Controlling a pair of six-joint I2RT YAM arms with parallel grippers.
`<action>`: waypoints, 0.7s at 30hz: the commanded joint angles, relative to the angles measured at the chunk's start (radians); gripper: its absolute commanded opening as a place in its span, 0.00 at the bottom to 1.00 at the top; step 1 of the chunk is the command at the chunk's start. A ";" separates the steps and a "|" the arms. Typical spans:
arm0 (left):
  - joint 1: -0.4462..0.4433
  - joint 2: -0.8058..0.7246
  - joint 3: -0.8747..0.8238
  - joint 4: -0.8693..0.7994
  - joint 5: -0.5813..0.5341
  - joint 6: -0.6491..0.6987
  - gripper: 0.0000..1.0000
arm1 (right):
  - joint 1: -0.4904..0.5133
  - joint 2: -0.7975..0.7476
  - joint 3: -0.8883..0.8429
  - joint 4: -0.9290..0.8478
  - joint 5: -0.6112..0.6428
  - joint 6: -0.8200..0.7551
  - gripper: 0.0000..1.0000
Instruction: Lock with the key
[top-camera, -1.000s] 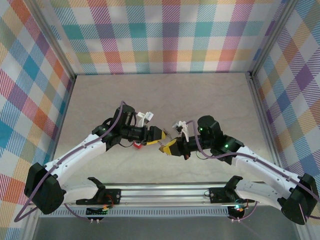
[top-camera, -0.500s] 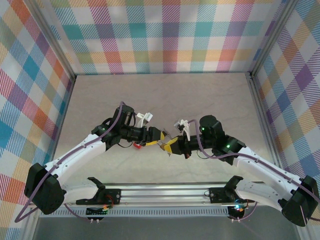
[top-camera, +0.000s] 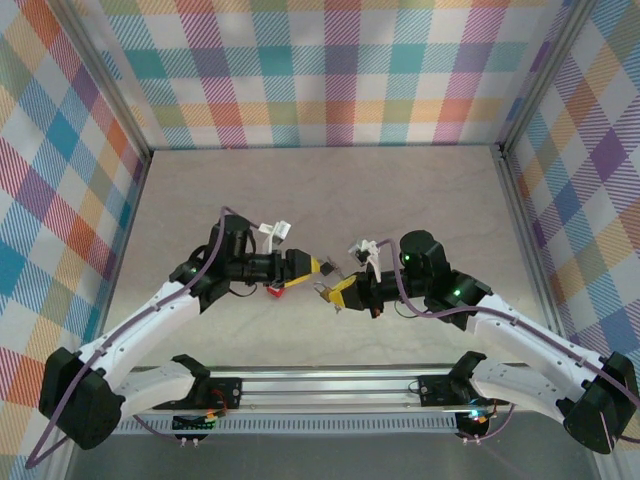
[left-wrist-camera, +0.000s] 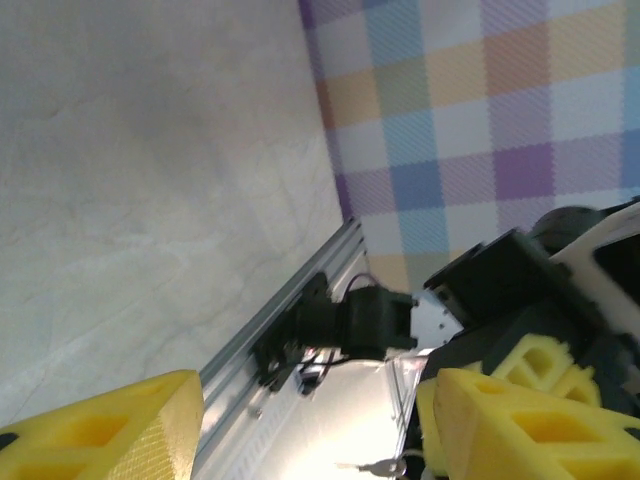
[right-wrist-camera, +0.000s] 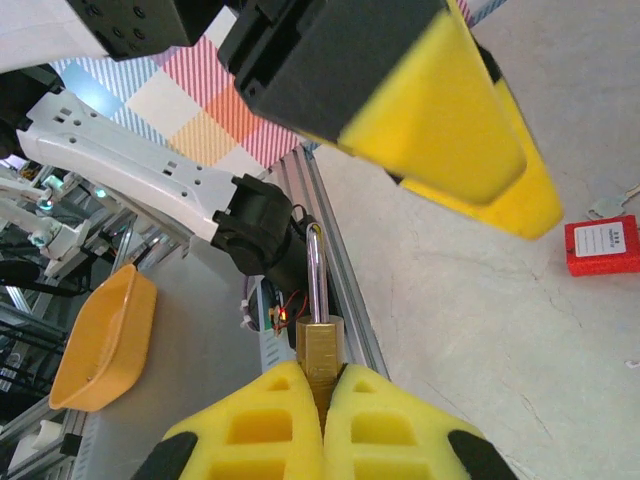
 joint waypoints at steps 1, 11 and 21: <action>0.020 -0.042 -0.049 0.273 0.014 -0.119 0.64 | -0.006 -0.018 -0.010 0.024 -0.055 -0.013 0.00; 0.024 -0.022 -0.168 0.605 0.143 -0.259 0.64 | -0.006 0.008 -0.009 0.047 -0.067 -0.002 0.00; 0.024 -0.119 -0.191 0.543 0.206 -0.200 0.63 | -0.006 0.039 0.010 0.064 -0.062 0.006 0.00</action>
